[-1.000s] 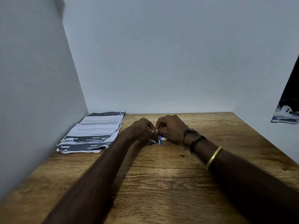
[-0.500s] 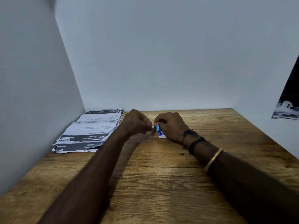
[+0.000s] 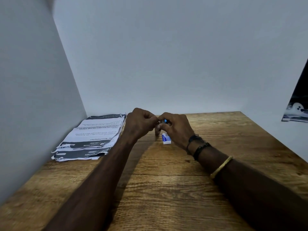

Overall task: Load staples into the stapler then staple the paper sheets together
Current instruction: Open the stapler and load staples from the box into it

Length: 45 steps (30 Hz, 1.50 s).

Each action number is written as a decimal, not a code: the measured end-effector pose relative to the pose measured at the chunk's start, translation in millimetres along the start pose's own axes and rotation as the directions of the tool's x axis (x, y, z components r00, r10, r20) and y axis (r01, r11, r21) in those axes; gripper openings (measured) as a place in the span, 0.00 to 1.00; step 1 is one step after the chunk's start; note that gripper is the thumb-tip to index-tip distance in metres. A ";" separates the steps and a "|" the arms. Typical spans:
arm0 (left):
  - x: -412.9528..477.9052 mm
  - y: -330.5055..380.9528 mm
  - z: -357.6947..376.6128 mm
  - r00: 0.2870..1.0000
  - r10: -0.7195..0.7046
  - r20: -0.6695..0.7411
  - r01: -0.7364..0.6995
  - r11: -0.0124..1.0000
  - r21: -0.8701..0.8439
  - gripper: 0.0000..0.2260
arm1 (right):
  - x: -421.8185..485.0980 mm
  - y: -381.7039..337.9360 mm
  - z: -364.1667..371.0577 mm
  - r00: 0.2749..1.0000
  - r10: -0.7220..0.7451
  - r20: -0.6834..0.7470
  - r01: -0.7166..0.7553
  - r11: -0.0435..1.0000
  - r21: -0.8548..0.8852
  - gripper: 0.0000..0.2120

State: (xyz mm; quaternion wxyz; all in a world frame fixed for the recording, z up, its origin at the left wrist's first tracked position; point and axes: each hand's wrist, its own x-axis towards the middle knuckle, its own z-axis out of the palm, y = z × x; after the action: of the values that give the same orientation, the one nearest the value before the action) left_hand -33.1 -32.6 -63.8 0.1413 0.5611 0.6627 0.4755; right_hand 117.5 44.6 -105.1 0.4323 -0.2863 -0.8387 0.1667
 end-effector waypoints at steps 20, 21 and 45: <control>3.9 -23.9 -10.3 0.994 -0.102 0.039 0.109 0.912 -0.395 0.09 | 2.4 10.0 -2.5 0.981 0.182 -0.065 -0.162 0.958 0.236 0.04; 4.4 -26.3 -11.1 0.991 -0.121 0.049 0.131 0.900 -0.416 0.07 | 2.4 11.3 -1.2 0.973 0.223 -0.059 -0.198 0.940 0.277 0.04; 19.8 -21.1 17.5 0.931 -0.302 0.206 0.311 0.950 -0.013 0.19 | 1.2 15.9 0.8 0.859 0.453 0.239 -0.483 0.558 0.675 0.09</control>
State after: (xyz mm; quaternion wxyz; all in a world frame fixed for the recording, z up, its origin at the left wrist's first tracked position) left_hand -39.9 -5.2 -82.4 0.2927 0.4926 0.7134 0.4034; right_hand 121.7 57.7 -113.2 0.4326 -0.3042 -0.6076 0.5926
